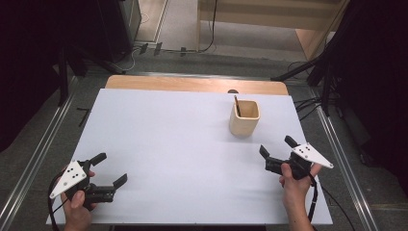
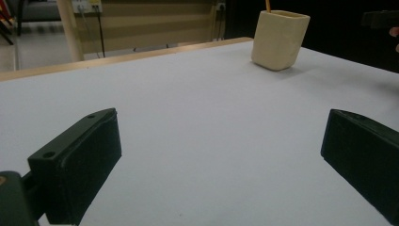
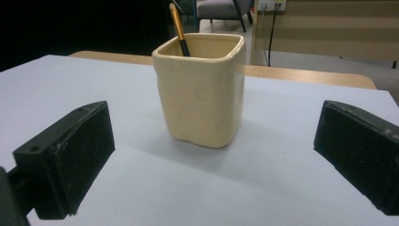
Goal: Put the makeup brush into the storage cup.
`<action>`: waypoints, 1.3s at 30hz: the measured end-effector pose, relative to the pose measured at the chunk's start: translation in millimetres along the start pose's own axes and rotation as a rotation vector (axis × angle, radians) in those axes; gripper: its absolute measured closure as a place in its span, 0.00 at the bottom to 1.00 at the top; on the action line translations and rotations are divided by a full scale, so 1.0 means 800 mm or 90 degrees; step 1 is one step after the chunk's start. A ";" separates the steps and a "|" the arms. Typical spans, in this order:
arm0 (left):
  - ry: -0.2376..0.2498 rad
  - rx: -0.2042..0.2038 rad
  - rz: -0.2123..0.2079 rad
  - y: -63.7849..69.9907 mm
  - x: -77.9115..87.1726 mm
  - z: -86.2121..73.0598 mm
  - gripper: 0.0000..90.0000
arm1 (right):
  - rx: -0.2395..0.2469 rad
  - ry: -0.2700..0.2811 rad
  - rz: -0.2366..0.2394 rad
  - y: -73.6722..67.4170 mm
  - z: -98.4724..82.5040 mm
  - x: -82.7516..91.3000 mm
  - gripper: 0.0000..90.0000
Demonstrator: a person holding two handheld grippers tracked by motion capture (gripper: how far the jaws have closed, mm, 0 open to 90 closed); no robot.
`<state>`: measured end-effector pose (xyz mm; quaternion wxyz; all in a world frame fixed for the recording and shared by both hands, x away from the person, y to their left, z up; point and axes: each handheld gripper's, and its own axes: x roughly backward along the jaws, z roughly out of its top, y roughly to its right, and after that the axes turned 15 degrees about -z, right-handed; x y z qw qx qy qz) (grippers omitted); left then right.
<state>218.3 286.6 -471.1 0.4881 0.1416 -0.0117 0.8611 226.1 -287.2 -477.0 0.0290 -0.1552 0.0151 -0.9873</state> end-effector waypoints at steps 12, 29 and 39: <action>0.002 -0.001 0.001 -0.001 0.001 0.000 0.00 | 0.006 -0.009 0.001 0.007 -0.017 0.029 0.00; -0.003 -0.004 0.000 0.000 0.000 0.000 0.00 | 0.015 -0.024 0.005 0.025 -0.040 0.068 0.00; -0.003 -0.006 0.002 0.000 0.000 0.000 0.00 | 0.009 -0.033 0.007 0.034 -0.049 0.084 0.00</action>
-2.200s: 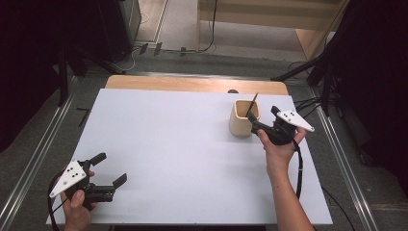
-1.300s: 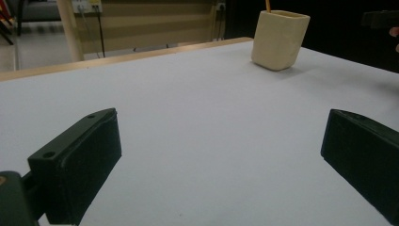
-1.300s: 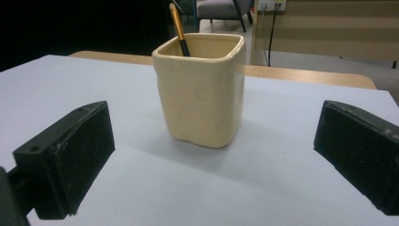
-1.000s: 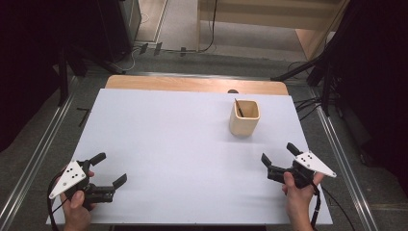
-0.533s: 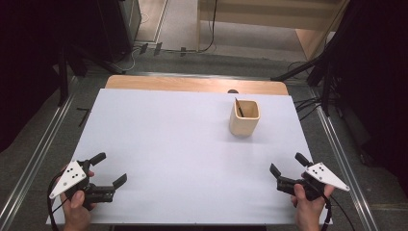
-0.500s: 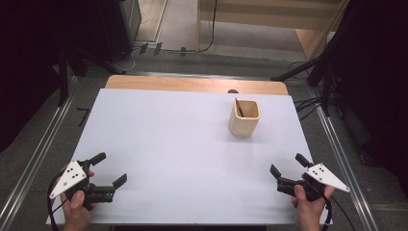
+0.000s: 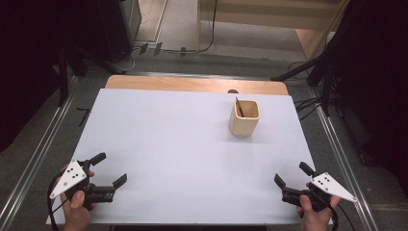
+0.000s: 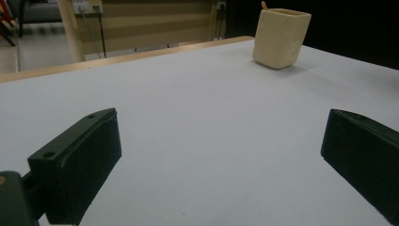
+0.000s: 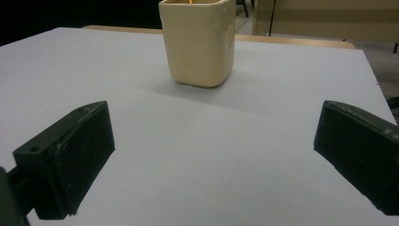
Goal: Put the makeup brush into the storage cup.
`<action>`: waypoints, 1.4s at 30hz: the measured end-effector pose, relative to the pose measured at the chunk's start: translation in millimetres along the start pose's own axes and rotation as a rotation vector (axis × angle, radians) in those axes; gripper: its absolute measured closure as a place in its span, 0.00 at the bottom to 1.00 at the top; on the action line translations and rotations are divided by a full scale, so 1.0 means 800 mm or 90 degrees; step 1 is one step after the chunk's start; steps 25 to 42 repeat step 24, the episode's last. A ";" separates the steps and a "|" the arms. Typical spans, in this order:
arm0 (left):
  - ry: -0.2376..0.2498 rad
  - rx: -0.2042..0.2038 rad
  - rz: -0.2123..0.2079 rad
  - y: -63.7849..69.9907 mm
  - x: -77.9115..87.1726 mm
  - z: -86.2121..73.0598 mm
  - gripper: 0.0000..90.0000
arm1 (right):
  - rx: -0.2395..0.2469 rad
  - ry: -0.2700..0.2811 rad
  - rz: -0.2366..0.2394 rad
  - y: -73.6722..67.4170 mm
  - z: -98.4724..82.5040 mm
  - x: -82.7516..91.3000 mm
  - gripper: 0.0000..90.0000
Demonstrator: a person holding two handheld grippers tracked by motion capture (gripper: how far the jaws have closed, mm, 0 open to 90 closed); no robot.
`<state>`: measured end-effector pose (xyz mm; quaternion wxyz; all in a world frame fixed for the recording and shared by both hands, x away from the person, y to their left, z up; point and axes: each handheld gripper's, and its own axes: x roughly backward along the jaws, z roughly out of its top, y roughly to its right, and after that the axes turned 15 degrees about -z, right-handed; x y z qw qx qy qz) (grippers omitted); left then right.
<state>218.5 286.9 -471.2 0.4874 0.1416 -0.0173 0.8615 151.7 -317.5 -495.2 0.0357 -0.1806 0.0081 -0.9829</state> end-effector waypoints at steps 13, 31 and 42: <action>-0.004 -0.004 -0.003 0.003 -0.004 0.000 0.00 | -0.008 0.005 -0.001 0.010 0.000 0.002 0.00; -0.003 -0.006 0.000 0.003 -0.004 0.000 0.00 | 0.026 -0.158 -0.069 0.011 -0.001 -0.048 0.00; -0.003 -0.006 0.000 0.003 -0.004 0.000 0.00 | 0.026 -0.158 -0.069 0.011 -0.001 -0.048 0.00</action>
